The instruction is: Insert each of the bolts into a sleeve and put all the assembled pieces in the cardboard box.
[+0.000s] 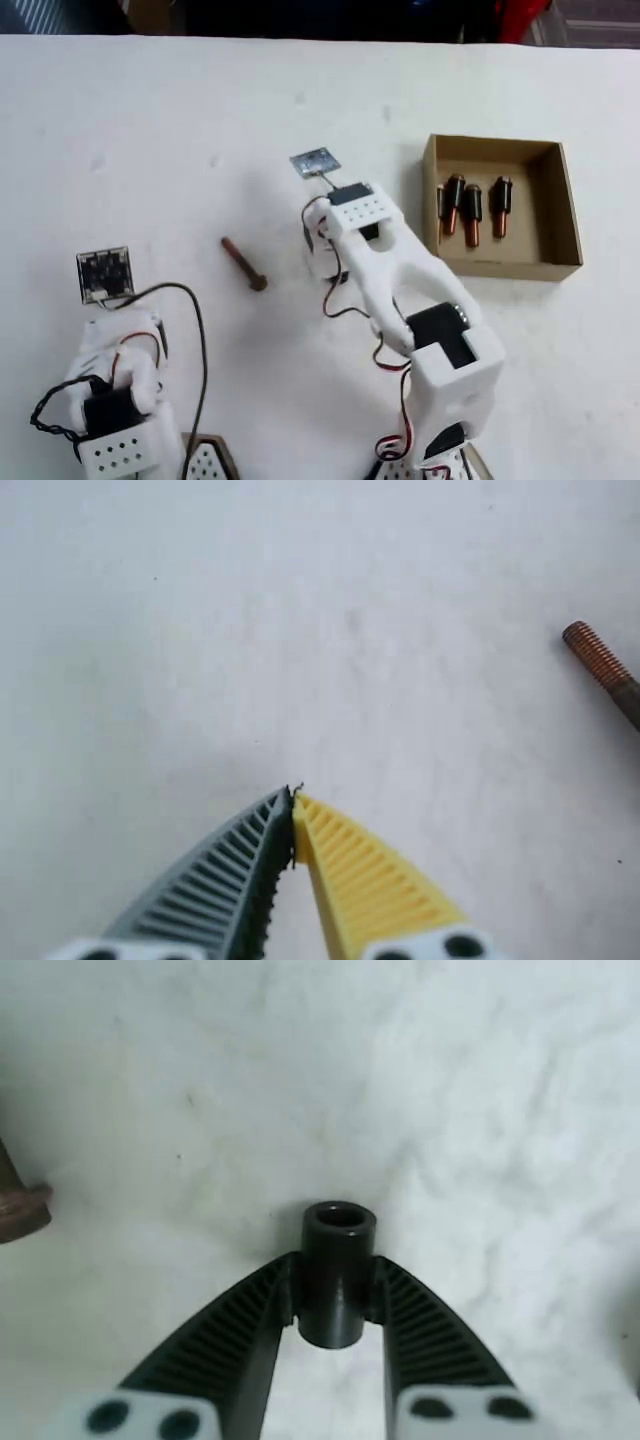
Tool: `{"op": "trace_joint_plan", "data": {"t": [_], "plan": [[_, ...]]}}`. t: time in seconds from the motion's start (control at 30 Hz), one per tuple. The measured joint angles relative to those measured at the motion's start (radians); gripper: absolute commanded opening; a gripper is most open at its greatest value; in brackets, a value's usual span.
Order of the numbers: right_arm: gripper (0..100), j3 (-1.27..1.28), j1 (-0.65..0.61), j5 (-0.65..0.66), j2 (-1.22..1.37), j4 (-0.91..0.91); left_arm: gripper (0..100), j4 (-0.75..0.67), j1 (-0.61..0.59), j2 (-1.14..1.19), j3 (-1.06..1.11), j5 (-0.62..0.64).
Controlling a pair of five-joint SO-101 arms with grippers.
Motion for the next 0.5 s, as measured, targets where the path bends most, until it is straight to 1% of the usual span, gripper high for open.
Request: {"op": "trace_joint_plan", "data": {"t": [0.1,0.23,0.37,0.5], "plan": [[9.1,0.006,0.003,0.018,0.000,-0.002,2,0.000,0.000,0.000,0.000,0.000],[9.2,0.020,0.009,0.117,-0.003,-0.005,2,0.000,0.000,0.000,0.000,0.000],[9.8,0.020,0.011,0.170,-0.006,-0.005,2,0.000,0.000,0.000,0.000,0.000],[18.3,0.023,0.011,0.238,-0.006,-0.015,2,0.000,0.000,0.000,0.000,0.000]]}}
